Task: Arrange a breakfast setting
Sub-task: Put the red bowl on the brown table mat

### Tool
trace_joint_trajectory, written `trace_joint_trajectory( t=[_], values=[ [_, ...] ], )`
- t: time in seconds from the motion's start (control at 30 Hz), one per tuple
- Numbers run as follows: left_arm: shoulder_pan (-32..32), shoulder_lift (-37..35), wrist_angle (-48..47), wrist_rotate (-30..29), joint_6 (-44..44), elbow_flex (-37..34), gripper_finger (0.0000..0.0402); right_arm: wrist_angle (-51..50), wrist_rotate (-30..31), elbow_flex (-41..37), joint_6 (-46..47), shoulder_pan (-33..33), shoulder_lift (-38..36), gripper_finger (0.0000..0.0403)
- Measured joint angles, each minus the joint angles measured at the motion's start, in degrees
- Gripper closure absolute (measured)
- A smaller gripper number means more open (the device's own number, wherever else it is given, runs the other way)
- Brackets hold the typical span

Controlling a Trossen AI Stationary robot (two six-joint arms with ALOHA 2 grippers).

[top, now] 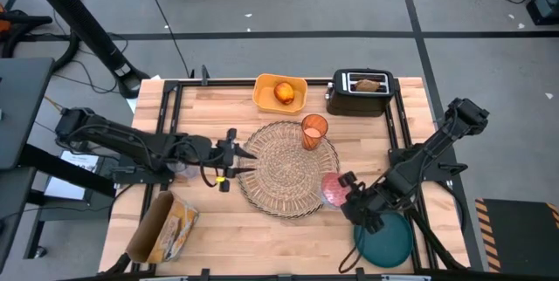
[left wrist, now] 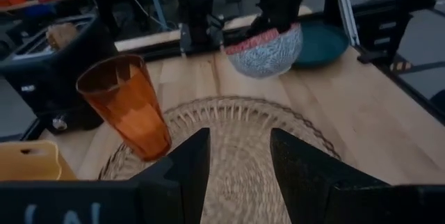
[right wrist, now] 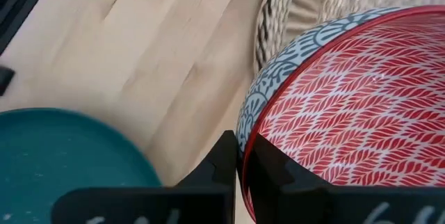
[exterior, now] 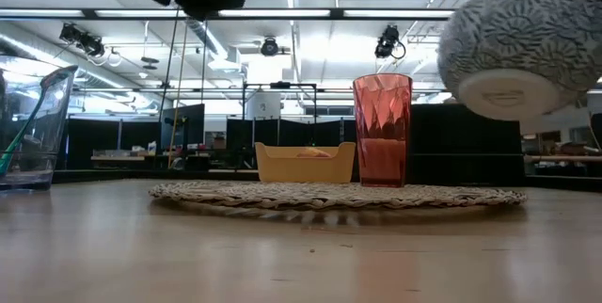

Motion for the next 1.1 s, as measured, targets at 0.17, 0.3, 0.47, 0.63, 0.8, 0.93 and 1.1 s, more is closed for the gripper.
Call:
trace_joint_trajectory(
  t=[0.17, 0.3, 0.47, 0.63, 0.8, 0.93, 1.1],
  values=[
    [0.38, -3.76, -4.76, -0.25, -0.51, -0.02, 0.0241, 4.13, -1.26, 0.00, -7.70, -2.95, 0.03, 0.0381],
    [0.97, -6.07, -8.08, -1.11, -1.94, -0.02, 0.0242, 7.34, -1.91, 1.01, -13.89, -4.40, 1.81, 0.0381],
    [1.99, -6.76, -9.53, -1.14, -3.02, -0.02, 0.0242, 5.17, -3.94, 6.57, -22.06, -8.09, 8.84, 0.0381],
    [3.85, -6.69, -9.99, -1.23, -2.99, -0.04, 0.0242, 1.76, -5.80, 12.25, -30.02, -14.96, 15.49, 0.0381],
    [5.52, -6.69, -11.78, -1.31, -2.99, -0.04, 0.0242, 0.44, -5.68, 17.96, -37.33, -20.50, 22.58, 0.0381],
    [5.58, -7.98, -14.25, -1.33, -2.60, -0.04, 0.0242, -1.75, -5.69, 22.09, -41.87, -23.32, 28.31, 0.0381],
    [5.58, -11.29, -17.30, -1.33, -2.55, -0.02, 0.0241, -5.33, -2.30, 26.16, -41.90, -26.69, 32.12, 0.0381]
  ],
)
